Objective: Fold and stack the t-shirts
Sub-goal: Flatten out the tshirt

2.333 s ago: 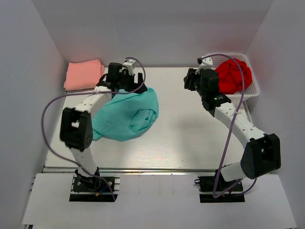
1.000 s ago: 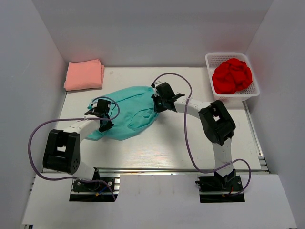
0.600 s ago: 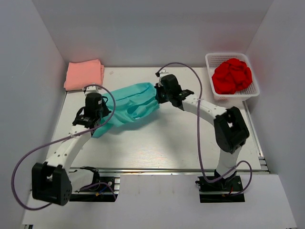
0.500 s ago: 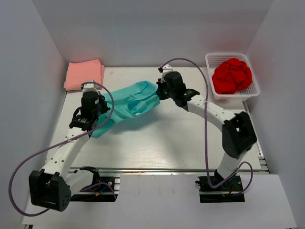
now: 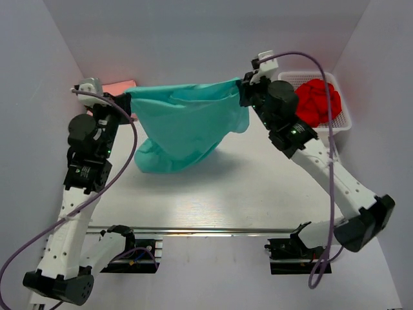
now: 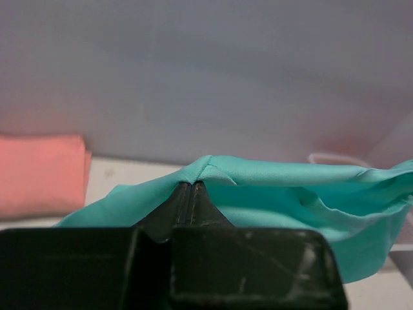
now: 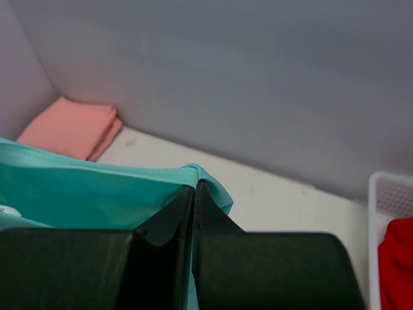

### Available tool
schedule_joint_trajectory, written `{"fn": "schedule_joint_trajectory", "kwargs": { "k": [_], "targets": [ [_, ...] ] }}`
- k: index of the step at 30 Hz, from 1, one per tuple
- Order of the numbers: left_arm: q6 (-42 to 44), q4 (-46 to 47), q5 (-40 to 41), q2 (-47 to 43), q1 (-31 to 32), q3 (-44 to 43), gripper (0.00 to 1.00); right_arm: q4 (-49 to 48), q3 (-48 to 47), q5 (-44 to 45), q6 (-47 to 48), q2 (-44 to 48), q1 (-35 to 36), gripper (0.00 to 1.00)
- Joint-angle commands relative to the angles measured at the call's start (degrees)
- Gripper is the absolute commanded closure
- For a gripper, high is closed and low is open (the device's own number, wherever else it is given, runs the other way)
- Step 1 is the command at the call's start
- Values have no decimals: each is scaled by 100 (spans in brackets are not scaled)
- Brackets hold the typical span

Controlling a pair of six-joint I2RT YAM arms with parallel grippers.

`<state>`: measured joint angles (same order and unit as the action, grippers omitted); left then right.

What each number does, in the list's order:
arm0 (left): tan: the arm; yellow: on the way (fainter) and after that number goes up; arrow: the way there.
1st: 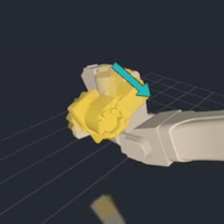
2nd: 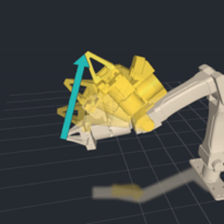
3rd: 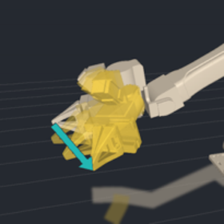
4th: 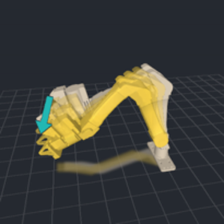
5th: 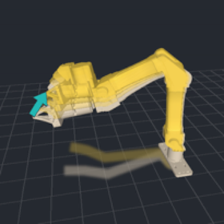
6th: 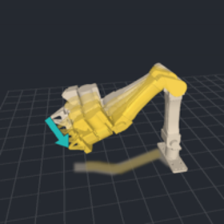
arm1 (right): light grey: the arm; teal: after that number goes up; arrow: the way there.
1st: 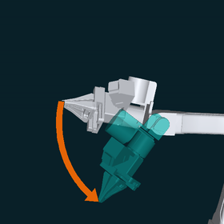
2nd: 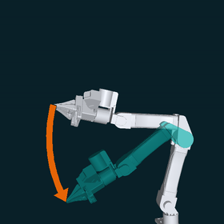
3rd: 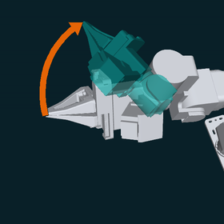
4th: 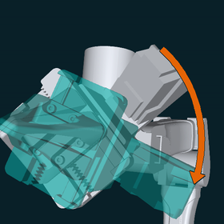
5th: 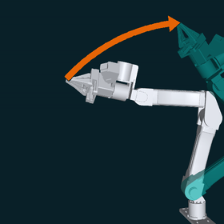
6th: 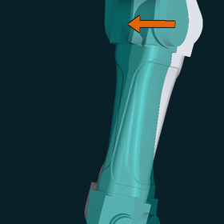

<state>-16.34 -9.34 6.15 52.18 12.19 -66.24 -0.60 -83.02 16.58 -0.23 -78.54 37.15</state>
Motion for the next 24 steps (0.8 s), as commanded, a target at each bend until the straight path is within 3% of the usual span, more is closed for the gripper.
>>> {"fn": "schedule_joint_trajectory", "kwargs": {
  "k": [1,7,13,24],
  "targets": [
    [324,336,-614,-296,12,-538,100,-441,-372,74,672,681,-14,100],
    [377,513,-1554,-586,12,-1030,100,-221,-495,-672,1024,1815,3,100],
    [377,513,-2239,-867,-50,-1637,100,51,-855,-2104,1087,2667,12,100],
    [377,512,-2382,-1044,-50,-2060,100,228,-1182,-2125,1130,2810,-14,100]
  ]
}}
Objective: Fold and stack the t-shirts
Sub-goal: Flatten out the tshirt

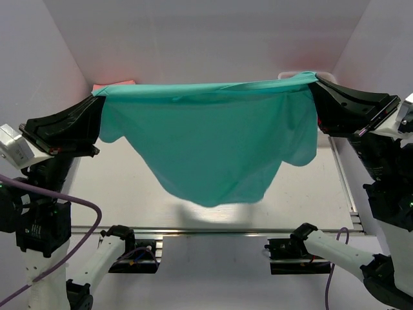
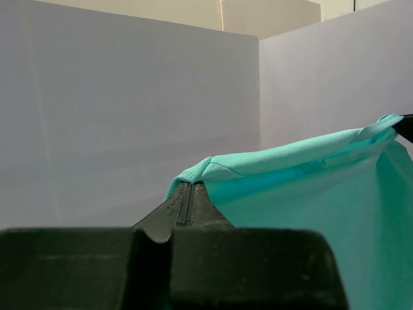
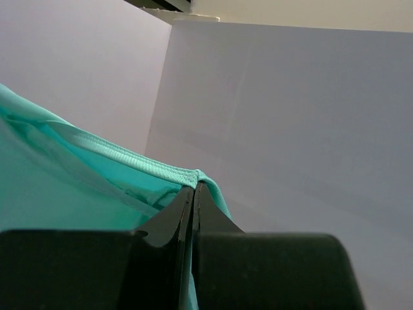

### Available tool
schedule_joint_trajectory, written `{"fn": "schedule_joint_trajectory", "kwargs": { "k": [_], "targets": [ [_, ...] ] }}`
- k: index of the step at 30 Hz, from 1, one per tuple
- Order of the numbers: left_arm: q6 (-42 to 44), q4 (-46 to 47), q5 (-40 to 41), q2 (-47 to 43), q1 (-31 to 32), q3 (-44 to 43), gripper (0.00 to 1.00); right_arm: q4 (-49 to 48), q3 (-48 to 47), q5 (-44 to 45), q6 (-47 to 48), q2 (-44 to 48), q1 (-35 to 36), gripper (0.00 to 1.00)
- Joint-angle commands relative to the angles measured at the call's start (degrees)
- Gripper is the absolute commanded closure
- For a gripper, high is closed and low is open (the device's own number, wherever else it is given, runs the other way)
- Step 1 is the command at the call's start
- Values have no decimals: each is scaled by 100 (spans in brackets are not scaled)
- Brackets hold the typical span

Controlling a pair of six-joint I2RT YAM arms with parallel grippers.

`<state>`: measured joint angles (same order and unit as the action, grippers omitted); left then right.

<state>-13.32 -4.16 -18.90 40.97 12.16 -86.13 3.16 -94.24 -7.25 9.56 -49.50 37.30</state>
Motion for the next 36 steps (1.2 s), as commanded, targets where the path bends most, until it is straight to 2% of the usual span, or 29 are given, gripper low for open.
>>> {"fn": "schedule_joint_trajectory", "kwargs": {
  "k": [1,5,9,12,13,15,16,17,19,20,21,22,23,24,25,27,31,36],
  "targets": [
    [75,-6,123,226,-47,-71,100,-210,-34,328,160,-130,-12,100],
    [75,-76,482,621,-47,-1,100,-631,430,707,257,-463,-12,100],
    [23,47,887,1463,-47,394,100,-1167,1011,2155,248,-1000,-47,100],
    [23,231,1607,2158,32,851,100,-1730,1739,3244,152,-1676,-82,100],
    [23,301,1808,2430,32,1035,100,-1887,1838,3421,90,-2243,-117,100],
    [23,302,2029,3414,-21,1106,100,-1881,1996,3695,-356,-2651,-231,100],
    [23,302,2100,3766,-73,1107,100,-1802,1997,3695,-498,-3358,-293,100],
    [23,302,2187,4430,-74,1107,100,-1453,1962,3565,-734,-3626,-354,100],
    [75,364,2188,5067,-74,924,99,-1048,1629,3458,-1173,-4634,-504,99],
    [75,294,2188,5366,-74,800,87,-845,1428,3327,-1193,-5109,-530,86],
    [75,137,2188,5934,-74,408,57,-756,1165,3326,-1220,-5323,-600,70],
    [75,-283,2188,6192,-74,186,47,-633,1031,3300,-1246,-5734,-618,39],
    [75,-469,2188,6569,-74,-181,40,-49,438,3274,-1246,-6121,-671,25],
    [75,-619,2188,6573,-74,-324,10,148,241,3282,-1281,-6281,-706,17],
    [75,-760,2188,6773,-74,-413,0,481,-74,3282,-1351,-6579,-715,13],
    [75,-761,2188,6775,-74,-475,0,677,-157,3098,-1378,-6617,-750,10],
    [75,-709,2057,6424,31,-72,0,519,210,2755,-1404,-6275,-759,10],
    [-109,-779,1258,5512,84,1219,0,432,765,2142,-1563,-5853,-768,10]
  ]
}}
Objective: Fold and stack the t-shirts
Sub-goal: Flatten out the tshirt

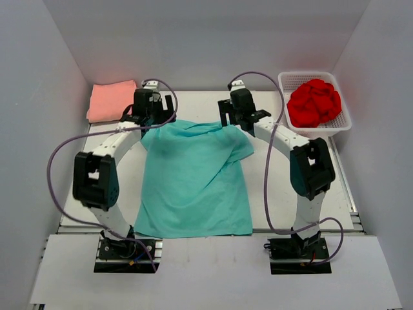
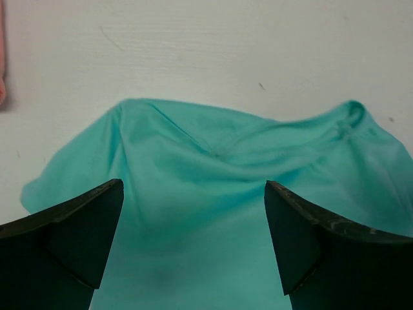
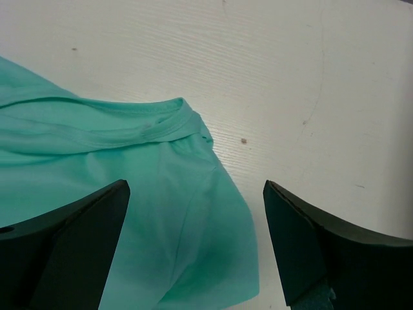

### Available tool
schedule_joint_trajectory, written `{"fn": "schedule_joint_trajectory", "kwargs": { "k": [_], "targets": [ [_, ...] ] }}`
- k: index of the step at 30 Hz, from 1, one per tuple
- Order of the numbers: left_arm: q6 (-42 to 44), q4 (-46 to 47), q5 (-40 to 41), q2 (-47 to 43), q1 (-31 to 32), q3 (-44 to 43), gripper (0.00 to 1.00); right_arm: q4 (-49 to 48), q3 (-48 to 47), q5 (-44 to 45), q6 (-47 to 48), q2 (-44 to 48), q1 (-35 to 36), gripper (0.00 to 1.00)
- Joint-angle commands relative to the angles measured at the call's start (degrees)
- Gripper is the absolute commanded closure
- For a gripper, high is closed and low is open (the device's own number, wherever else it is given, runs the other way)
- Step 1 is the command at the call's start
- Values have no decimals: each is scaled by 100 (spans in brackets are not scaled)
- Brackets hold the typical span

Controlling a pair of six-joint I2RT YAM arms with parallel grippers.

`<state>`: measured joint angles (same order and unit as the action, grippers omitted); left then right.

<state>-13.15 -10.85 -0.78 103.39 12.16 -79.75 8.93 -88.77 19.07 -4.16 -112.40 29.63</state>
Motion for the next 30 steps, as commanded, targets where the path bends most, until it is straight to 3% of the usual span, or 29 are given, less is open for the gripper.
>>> {"fn": "schedule_joint_trajectory", "kwargs": {
  "k": [1,7,10,16,21,25,30],
  "targets": [
    [-188,-58,-651,-872,84,818,0,-163,333,-596,-199,456,-1,10],
    [-645,-110,-950,-1838,137,2785,0,-286,397,-1731,-172,281,-1,10],
    [-777,-110,-951,-2077,251,3270,0,-251,169,-2202,-260,-88,-1,10],
    [-944,329,-1364,-2122,304,3869,0,-190,-87,-2346,-418,-651,-10,10],
    [-1050,-197,-523,-1437,304,3397,0,-40,-18,-2303,-892,-924,-150,10],
    [-1050,-373,-292,-805,182,2817,0,-110,491,-2451,-1235,-819,-273,10],
    [-858,-690,122,519,286,1157,0,-137,1586,-2373,-2034,-450,-519,11]
  ]
}}
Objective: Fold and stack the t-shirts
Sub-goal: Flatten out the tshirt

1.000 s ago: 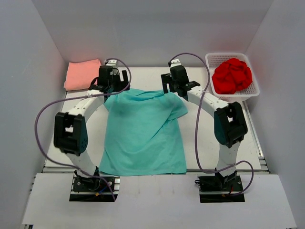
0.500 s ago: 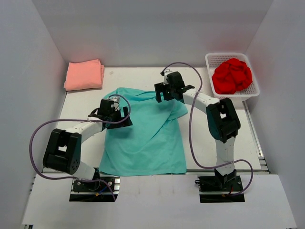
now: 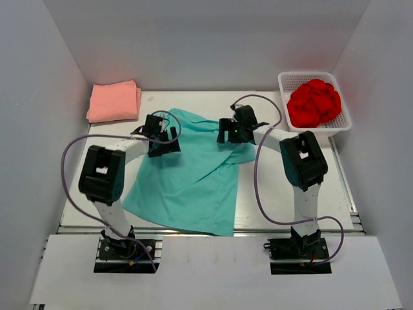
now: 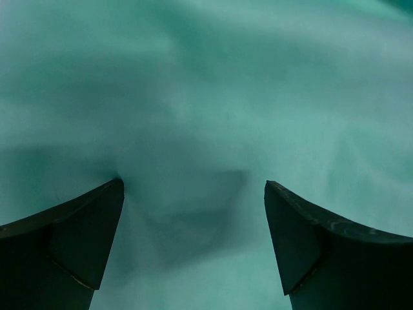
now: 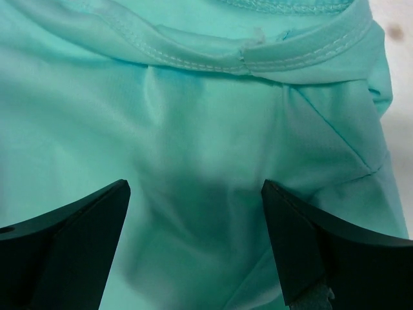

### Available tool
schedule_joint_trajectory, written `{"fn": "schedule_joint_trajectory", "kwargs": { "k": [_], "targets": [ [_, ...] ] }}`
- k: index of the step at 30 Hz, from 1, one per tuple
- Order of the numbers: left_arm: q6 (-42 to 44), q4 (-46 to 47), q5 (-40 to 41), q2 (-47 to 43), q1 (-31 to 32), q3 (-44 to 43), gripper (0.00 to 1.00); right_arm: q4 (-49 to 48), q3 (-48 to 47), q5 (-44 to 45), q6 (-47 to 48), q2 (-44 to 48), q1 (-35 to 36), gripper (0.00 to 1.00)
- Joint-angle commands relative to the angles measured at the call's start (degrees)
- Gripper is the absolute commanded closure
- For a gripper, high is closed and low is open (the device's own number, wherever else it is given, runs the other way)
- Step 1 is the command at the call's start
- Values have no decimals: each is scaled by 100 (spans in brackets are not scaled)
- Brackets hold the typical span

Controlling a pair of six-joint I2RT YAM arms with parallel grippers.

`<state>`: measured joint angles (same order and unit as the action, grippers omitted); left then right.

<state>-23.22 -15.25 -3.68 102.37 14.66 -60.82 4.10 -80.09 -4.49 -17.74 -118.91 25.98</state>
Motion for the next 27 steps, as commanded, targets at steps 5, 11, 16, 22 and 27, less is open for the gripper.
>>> {"fn": "schedule_joint_trajectory", "kwargs": {
  "k": [5,11,16,22,27],
  "targets": [
    [528,-145,-420,2320,37,-2998,0,22,2143,123,-1267,1480,-181,12],
    [1039,-594,-1886,4482,151,-6620,0,-331,3930,159,-1803,3037,-163,12],
    [881,257,-2935,5066,275,-7199,0,-331,4318,18,-1646,3655,-154,12],
    [1522,-127,-2199,4250,547,-6920,0,-726,4011,413,-1049,4042,-146,12],
    [1628,-636,-1111,2485,547,-5488,0,-445,3431,827,-819,3937,-163,11]
  ]
}}
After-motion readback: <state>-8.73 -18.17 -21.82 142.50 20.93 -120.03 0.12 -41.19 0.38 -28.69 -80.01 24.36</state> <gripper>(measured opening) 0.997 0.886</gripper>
